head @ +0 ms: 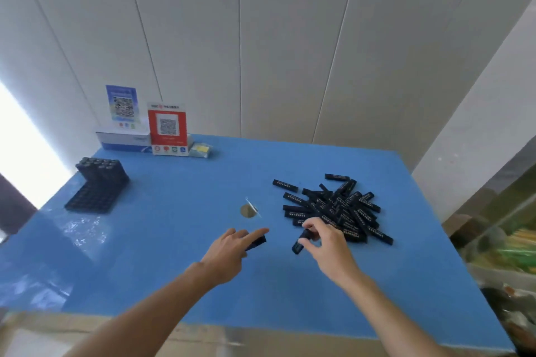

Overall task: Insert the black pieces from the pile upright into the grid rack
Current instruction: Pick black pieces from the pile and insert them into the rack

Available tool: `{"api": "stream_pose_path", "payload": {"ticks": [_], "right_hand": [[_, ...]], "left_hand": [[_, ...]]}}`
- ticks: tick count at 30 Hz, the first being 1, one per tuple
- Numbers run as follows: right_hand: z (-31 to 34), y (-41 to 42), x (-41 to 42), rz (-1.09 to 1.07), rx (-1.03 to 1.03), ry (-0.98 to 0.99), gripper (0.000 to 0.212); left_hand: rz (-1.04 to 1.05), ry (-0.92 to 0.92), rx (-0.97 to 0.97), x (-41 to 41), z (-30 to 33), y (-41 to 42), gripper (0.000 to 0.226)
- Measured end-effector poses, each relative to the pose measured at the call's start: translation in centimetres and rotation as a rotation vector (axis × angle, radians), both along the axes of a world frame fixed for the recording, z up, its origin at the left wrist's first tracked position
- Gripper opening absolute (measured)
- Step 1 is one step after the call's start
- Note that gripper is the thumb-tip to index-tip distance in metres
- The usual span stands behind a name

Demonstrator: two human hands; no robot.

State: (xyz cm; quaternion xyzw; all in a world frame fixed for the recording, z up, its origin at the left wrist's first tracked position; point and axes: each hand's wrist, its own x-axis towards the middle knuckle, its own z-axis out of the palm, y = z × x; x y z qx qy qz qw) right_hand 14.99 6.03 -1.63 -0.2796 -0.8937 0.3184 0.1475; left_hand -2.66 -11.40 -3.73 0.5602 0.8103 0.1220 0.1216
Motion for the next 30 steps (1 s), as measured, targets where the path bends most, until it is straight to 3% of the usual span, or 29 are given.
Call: {"api": "stream_pose_path", "payload": {"ticks": [7,14,22,30], "right_hand": [[2.0,-5.4,-5.3,0.110,0.039,0.028,0.019],[3.9,-13.3,-13.3,0.154,0.068,0.068,0.022],[5.2,-23.1,-22.7,0.163,0.081,0.099,0.025],[4.4,-25.9,-27.8,0.220,0.083,0.069,0.018]], "left_hand": [[0.113,-0.072,0.022,-3.9,1.6,-6.8,0.062],[0.149,-0.195,0.077,-10.7,3.0,-15.2,0.062],[0.178,-0.156,0.186,-19.4,5.4,-25.4,0.049],[0.185,-0.108,0.230,-25.4,4.9,-28.9,0.054]]}}
